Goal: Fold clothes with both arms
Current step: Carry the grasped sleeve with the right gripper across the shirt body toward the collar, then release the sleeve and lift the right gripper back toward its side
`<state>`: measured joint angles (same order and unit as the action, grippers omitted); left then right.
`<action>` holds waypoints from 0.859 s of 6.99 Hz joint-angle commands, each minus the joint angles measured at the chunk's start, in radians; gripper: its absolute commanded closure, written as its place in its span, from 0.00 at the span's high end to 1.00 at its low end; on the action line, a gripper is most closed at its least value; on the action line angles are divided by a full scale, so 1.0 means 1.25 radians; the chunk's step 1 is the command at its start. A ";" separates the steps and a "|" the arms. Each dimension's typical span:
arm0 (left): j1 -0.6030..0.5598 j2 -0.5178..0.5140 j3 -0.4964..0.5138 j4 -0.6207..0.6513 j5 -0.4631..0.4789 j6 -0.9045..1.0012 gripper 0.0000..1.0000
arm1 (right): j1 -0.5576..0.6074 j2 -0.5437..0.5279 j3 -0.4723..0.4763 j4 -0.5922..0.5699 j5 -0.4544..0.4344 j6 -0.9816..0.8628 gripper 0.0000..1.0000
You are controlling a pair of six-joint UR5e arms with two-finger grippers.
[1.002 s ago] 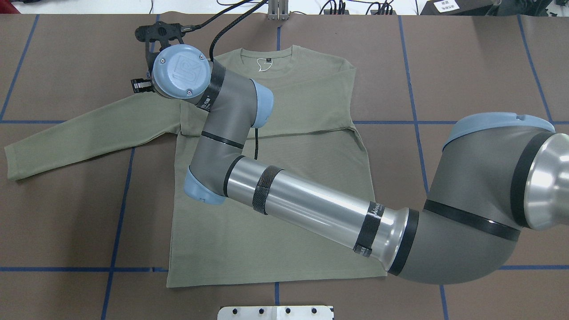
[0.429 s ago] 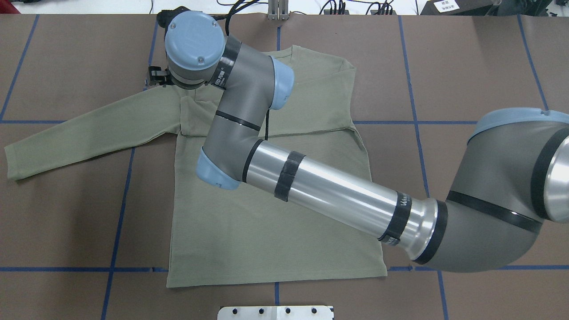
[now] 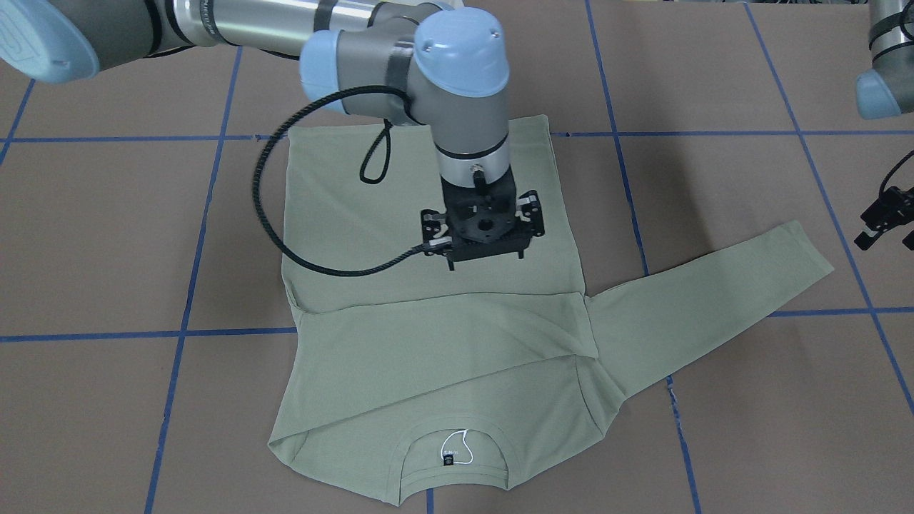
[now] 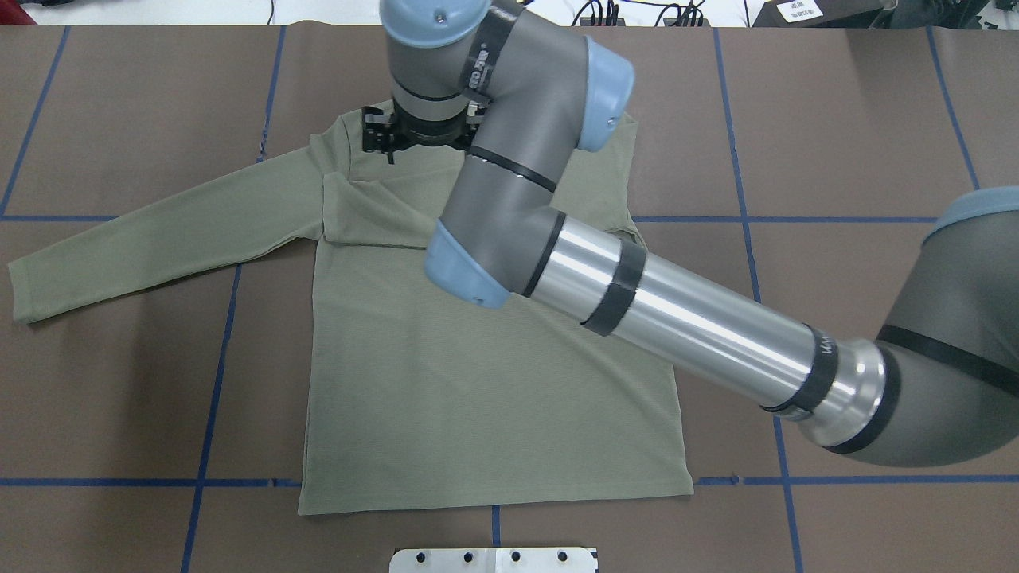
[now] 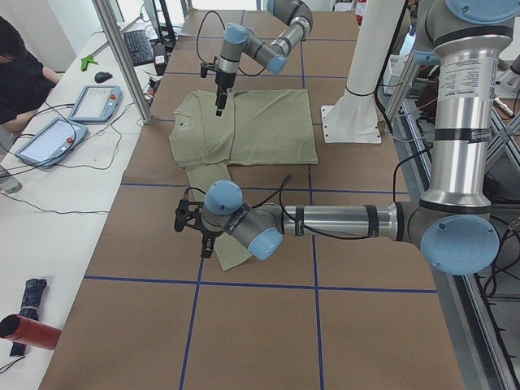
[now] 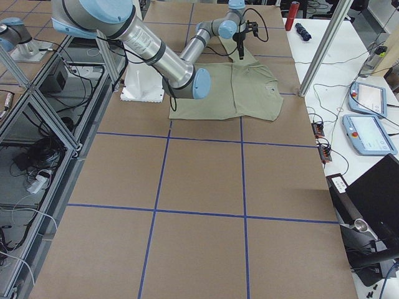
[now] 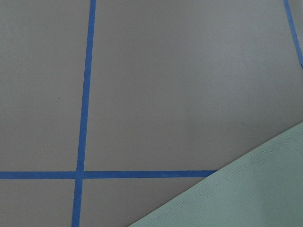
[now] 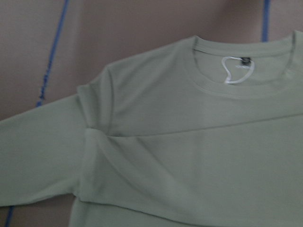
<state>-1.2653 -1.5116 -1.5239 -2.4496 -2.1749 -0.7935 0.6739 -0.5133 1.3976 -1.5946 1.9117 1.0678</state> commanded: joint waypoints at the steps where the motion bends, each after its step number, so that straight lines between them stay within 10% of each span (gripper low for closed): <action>1: 0.072 0.024 0.001 -0.025 0.116 -0.105 1.00 | 0.087 -0.220 0.252 -0.106 0.056 -0.080 1.00; 6: 0.206 0.061 0.016 -0.037 0.219 -0.242 0.99 | 0.158 -0.352 0.323 -0.123 0.109 -0.173 1.00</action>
<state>-1.0456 -1.4416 -1.5082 -2.4936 -1.9194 -1.0638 0.8521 -0.9066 1.7706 -1.7485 2.0276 0.9051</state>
